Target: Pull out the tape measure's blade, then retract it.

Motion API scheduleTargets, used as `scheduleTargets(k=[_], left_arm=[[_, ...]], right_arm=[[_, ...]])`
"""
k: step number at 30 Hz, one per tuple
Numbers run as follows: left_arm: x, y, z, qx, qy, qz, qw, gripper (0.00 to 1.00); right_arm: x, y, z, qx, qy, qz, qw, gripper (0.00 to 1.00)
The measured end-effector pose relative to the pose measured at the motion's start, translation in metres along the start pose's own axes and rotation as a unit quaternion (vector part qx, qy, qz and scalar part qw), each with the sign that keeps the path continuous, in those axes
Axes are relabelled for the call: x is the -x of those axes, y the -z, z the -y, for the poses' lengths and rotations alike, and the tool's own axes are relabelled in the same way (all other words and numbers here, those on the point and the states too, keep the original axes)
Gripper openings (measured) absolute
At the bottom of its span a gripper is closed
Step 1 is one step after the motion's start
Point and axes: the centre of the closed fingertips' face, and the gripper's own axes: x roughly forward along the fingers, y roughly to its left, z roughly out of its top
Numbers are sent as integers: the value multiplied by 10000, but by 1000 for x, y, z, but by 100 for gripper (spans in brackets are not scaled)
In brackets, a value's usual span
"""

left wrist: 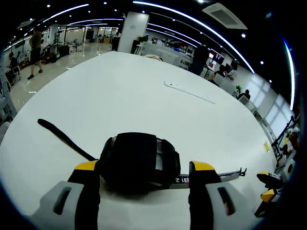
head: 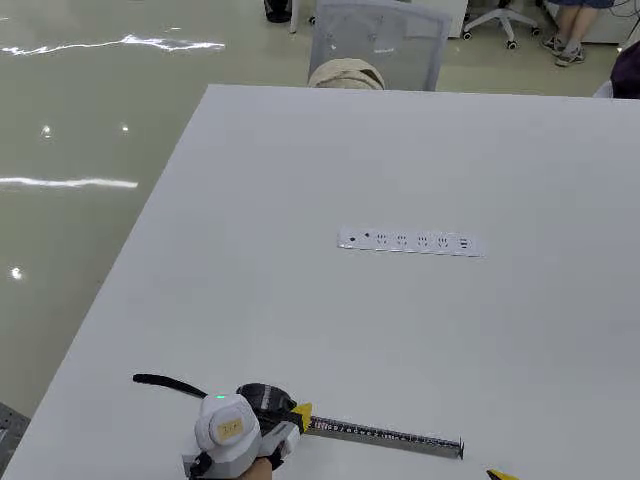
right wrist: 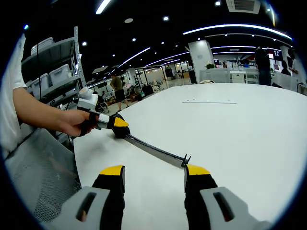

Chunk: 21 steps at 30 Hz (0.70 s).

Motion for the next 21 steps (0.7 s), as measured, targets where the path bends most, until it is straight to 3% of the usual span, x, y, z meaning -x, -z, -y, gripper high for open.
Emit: scheduleTargets(k=[16, 21], left_arm=[[-1, 2, -7, -136, -256, -15, 9996, 66], [-1, 2, -6, -179, -281, 33, 9994, 66]], right_arm=[[1, 8, -7, -51, -108, -74, 9999, 45], [2, 4, -7, -110, -117, 14, 9999, 42]])
